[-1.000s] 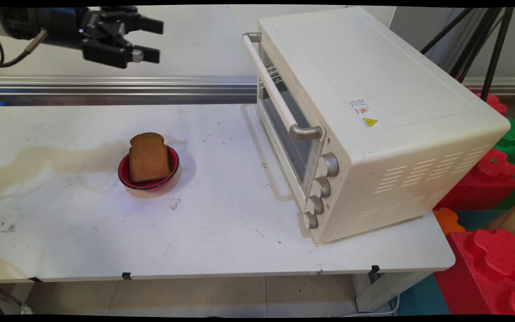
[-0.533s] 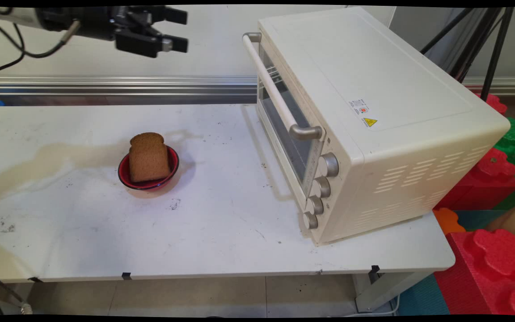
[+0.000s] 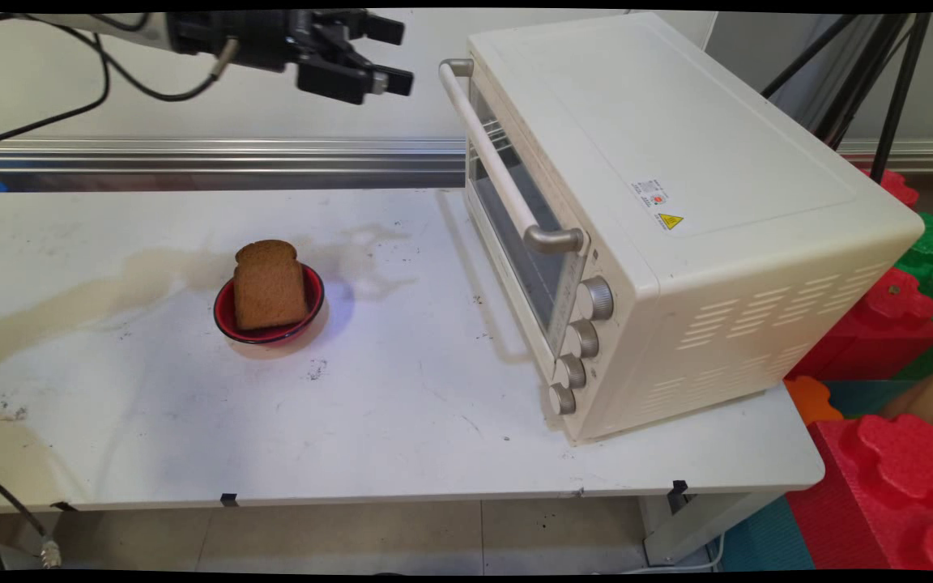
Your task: Open the oven
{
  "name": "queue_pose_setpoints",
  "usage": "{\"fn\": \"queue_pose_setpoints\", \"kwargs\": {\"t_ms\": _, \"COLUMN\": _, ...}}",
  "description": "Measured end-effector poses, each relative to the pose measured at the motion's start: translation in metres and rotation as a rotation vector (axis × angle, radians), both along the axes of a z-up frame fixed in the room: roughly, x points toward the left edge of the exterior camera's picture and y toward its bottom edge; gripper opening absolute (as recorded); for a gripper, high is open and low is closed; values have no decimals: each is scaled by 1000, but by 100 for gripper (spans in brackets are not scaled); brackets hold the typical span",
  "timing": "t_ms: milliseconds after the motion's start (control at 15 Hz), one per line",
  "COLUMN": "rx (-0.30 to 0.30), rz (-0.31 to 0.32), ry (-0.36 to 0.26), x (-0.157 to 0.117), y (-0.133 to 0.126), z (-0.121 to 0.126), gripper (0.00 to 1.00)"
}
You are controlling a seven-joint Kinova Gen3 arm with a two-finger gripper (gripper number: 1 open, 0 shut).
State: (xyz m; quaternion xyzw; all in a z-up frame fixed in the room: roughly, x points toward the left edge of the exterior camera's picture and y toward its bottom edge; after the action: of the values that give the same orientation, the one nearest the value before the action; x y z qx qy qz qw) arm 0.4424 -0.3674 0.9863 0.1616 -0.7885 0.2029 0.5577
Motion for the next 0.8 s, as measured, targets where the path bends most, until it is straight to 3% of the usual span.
{"fn": "queue_pose_setpoints", "kwargs": {"t_ms": 800, "rx": 31, "rz": 3, "ry": -49, "x": -58, "y": -44, "z": -22, "gripper": 100}}
